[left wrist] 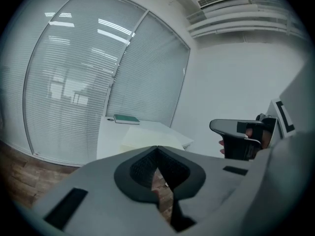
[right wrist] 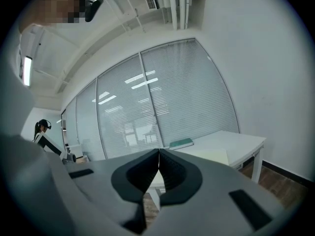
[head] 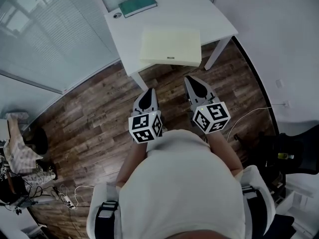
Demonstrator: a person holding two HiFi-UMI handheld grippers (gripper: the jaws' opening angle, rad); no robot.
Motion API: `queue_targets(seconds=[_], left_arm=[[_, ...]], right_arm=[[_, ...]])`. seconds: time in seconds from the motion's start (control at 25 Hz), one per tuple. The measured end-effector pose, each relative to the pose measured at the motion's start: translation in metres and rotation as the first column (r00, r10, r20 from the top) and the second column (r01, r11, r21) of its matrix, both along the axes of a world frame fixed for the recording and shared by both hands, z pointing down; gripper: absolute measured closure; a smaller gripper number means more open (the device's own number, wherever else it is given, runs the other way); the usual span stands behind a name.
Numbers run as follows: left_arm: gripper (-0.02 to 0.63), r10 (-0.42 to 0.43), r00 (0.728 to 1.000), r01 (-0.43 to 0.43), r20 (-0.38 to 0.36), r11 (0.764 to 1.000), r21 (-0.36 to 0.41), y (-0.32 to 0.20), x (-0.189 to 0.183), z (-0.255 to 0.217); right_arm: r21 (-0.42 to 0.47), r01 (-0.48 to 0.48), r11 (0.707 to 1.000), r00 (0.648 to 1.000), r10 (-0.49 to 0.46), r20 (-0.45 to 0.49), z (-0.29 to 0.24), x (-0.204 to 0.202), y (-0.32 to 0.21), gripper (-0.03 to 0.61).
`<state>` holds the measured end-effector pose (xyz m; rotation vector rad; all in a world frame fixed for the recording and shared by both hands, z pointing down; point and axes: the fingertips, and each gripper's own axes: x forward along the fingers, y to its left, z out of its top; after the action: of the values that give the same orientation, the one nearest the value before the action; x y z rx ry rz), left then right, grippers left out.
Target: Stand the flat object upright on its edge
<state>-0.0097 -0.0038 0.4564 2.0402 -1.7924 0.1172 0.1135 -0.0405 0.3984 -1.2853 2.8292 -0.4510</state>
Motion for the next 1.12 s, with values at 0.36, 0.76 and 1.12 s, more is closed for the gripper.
queue_targets(seconds=[0.36,0.76,1.12], left_arm=[[0.594,0.048,0.999,-0.048,-0.007,0.999,0.000,-0.048,-0.032,-0.003],[0.594,0.103,0.994,-0.104,-0.028,0.995,-0.009,-0.088,-0.061,0.001],[0.594,0.166,0.985,-0.167,-0.036,0.986,-0.012,-0.112,-0.070,0.007]], right_arm=[[-0.009,-0.060,0.998,0.998,0.060,-0.001,-0.002,-0.026,-0.044,0.560],[-0.007,-0.117,0.993,0.993,0.117,-0.007,0.000,-0.051,-0.079,0.560],[-0.003,-0.172,0.985,0.985,0.172,-0.014,0.005,-0.062,-0.094,0.560]])
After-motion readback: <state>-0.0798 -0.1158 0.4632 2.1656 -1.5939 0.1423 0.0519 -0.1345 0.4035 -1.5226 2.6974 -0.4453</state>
